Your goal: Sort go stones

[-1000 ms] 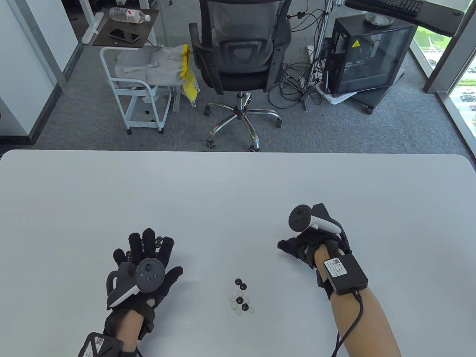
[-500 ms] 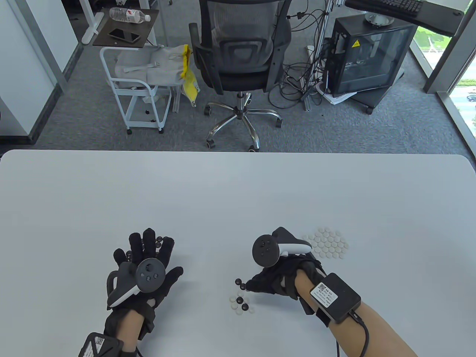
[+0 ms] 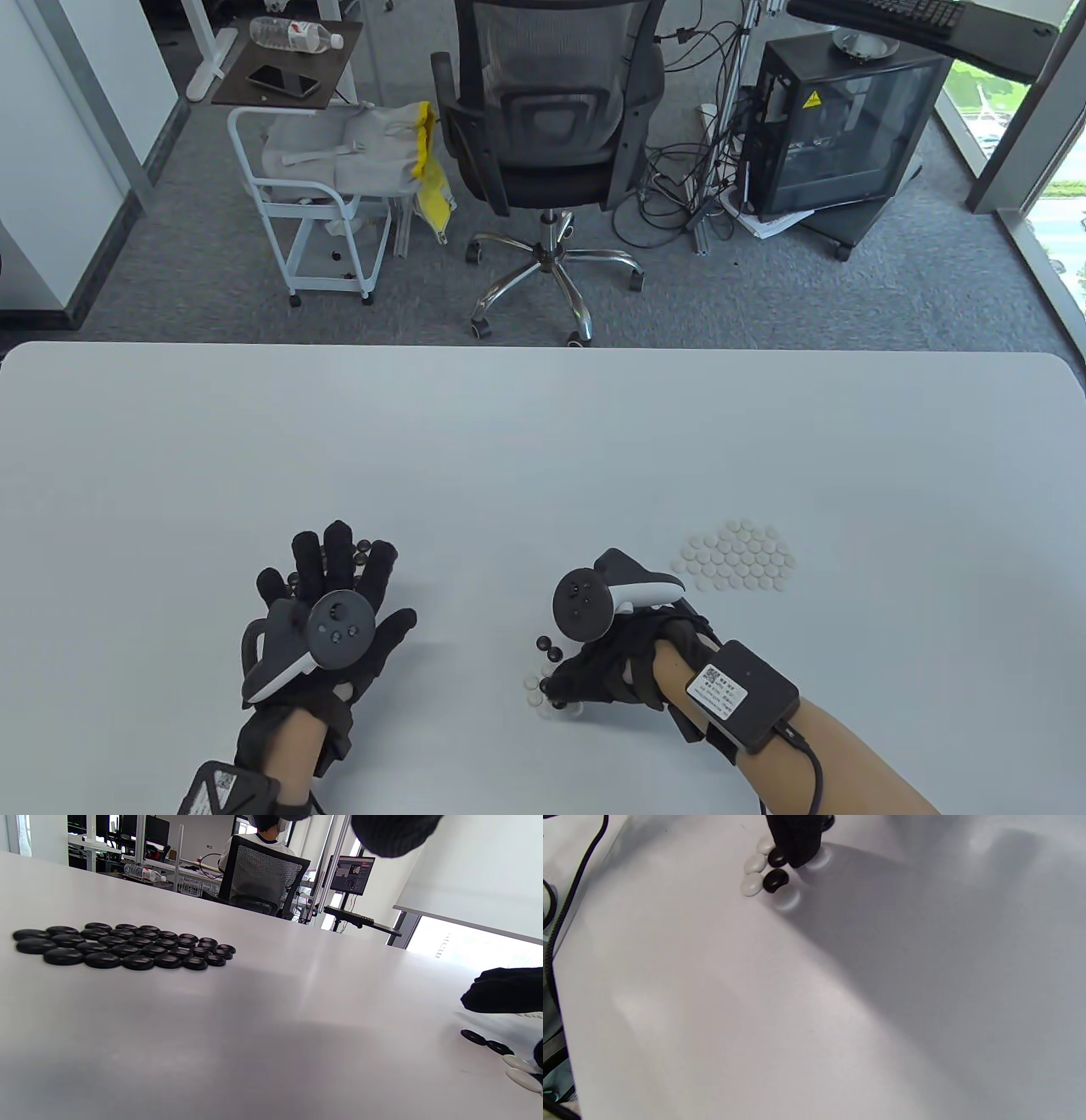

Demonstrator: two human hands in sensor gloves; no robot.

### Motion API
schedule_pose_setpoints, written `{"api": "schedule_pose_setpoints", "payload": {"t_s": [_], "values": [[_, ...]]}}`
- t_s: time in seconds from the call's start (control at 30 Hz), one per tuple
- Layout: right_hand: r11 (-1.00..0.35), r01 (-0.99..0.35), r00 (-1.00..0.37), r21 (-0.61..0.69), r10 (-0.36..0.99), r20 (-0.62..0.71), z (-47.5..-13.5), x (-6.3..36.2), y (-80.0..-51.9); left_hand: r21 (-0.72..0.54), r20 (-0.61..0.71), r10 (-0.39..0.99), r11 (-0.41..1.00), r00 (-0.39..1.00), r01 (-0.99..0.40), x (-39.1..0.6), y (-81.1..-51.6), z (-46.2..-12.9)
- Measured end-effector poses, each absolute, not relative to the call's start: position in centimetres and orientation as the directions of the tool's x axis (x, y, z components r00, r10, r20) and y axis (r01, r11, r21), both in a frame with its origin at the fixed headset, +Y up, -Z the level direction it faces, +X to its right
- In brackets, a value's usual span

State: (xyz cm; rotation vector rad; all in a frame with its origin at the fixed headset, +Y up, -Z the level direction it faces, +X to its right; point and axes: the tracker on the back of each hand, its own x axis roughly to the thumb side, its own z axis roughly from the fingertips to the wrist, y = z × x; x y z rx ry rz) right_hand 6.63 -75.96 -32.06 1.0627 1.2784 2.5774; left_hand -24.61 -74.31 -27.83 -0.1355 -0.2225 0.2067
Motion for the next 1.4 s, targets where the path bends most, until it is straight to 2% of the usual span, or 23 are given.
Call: {"api": "schedule_pose_setpoints", "payload": {"t_s": [0.23,0.4,0.93,1.03,1.17,1.4], "values": [[-0.683,0.084,-0.904,0.725,0.254,0.344,-37.1,11.4,-75.3,-0.16,0.202,0.215,0.97,0.955,-0.185,-24.6,-74.4,-27.9],[-0.697,0.021,-0.935,0.717,0.241,0.262,-38.8,13.3,-75.2,-0.162,0.2,0.217,0.969,0.955,-0.186,-24.6,-74.3,-27.8],[-0.708,-0.064,-0.967,0.703,0.218,0.131,-39.9,17.4,-75.1,-0.159,0.202,0.218,0.969,0.955,-0.188,-24.7,-74.3,-27.8],[-0.693,-0.108,-0.96,0.713,0.258,0.106,-39.8,17.9,-75.0,-0.159,0.202,0.218,0.969,0.955,-0.188,-24.7,-74.3,-27.8],[-0.714,-0.103,-0.944,0.693,0.289,0.157,-38.9,17.3,-73.6,-0.16,0.204,0.219,0.969,0.954,-0.189,-24.7,-74.3,-27.8],[-0.745,-0.005,-0.881,0.667,0.319,0.349,-35.6,13.6,-70.3,-0.159,0.211,0.208,0.971,0.955,-0.177,-24.3,-74.3,-27.7]]}}
